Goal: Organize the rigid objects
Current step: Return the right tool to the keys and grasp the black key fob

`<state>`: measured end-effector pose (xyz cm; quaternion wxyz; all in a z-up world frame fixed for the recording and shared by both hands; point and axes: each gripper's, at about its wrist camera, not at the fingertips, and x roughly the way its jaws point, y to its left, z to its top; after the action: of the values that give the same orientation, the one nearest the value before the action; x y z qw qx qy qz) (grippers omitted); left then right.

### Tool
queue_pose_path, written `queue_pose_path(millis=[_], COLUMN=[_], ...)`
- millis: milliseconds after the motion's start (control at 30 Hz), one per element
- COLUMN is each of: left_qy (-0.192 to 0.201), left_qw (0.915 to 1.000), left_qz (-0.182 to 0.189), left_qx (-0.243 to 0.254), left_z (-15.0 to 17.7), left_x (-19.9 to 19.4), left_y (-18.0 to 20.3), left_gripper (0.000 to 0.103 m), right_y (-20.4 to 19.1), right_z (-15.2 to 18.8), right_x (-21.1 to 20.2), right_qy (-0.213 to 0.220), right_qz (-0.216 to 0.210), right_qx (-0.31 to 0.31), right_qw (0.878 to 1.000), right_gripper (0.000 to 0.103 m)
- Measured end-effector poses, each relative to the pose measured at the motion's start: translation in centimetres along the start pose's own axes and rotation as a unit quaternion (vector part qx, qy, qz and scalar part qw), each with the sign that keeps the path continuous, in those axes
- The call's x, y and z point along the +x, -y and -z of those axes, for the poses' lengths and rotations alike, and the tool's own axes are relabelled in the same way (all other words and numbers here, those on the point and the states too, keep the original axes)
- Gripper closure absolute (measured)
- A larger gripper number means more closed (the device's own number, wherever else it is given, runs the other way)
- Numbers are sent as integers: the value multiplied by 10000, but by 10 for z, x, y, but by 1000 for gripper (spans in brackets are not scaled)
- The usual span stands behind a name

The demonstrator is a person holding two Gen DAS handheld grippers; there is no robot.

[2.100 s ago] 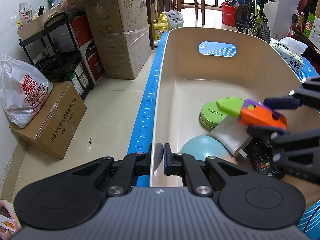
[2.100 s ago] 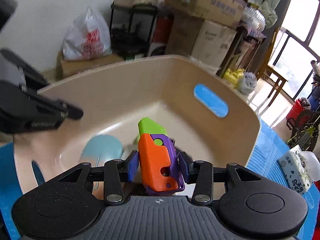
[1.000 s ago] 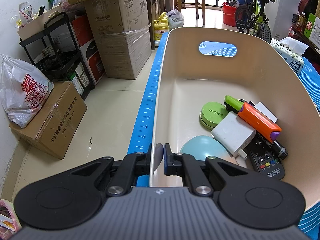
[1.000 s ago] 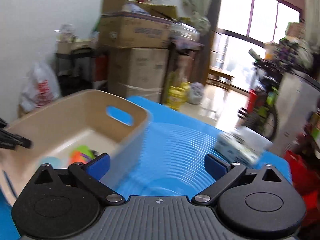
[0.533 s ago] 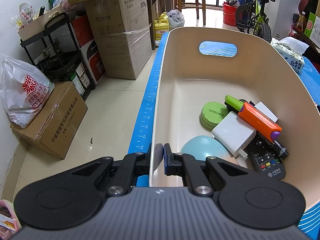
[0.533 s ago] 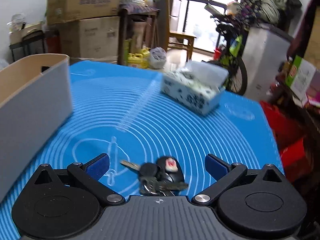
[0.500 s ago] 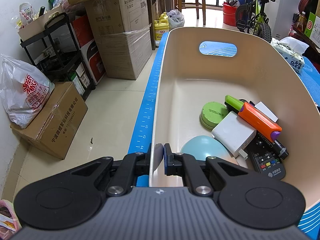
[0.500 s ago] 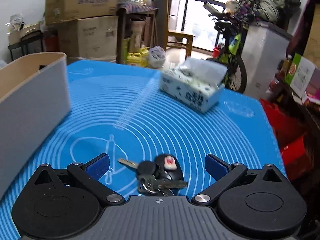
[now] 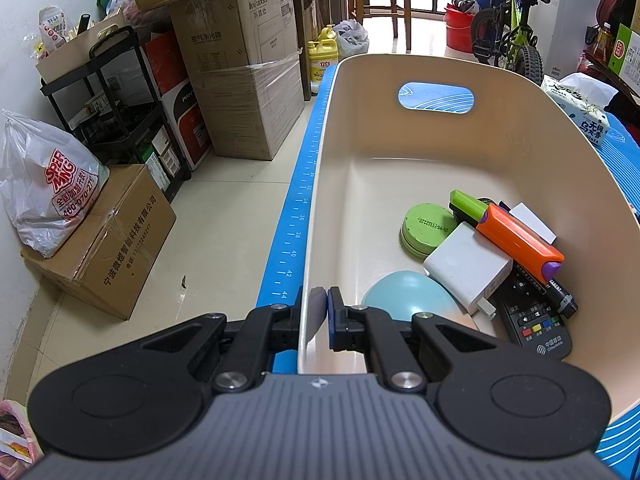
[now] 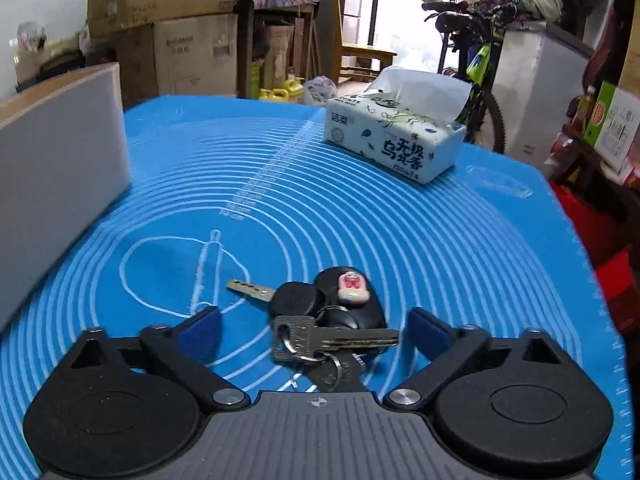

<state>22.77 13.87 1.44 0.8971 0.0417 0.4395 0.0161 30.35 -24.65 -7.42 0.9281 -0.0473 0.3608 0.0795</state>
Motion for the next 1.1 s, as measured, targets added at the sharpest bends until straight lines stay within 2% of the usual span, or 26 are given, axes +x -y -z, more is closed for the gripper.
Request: queue_pose_path(millis=[33,133,200,633,833,967,1100], left_qy=[0,2,2,1,-1,0,0], left_qw=[10000,10000,10000,10000,10000,10000,10000], left_qz=[0,-9,-6,-14,-37,-38,-38], left_qx=[-1,6,4,6,20,22,23], left_z=[0,0,-1,-1,-3,-2,-3], left_x=[0,-1,-1,-1,-2,-2,-2], left_y=[0,-1,-2,-1,-5,-4,-5], left_gripper=[93,93,93,93,93,93,93], right_y=[1,0,1,-7,-15,-21,-18], right_z=[1,2,3,6,7,11,15], right_x=[-1,-4,-5,-14,-25,-28,-28], right_qy=[15,58,97,282,429,261,51], right_qz=[-121,-95,-45,138,267,276,252], right_qx=[79,126,173,25,-358,-635,-441], right_qw=[9999,9999,9998,9995,9981,9973,9987], right_gripper=[20,28,40,41,41,40,40])
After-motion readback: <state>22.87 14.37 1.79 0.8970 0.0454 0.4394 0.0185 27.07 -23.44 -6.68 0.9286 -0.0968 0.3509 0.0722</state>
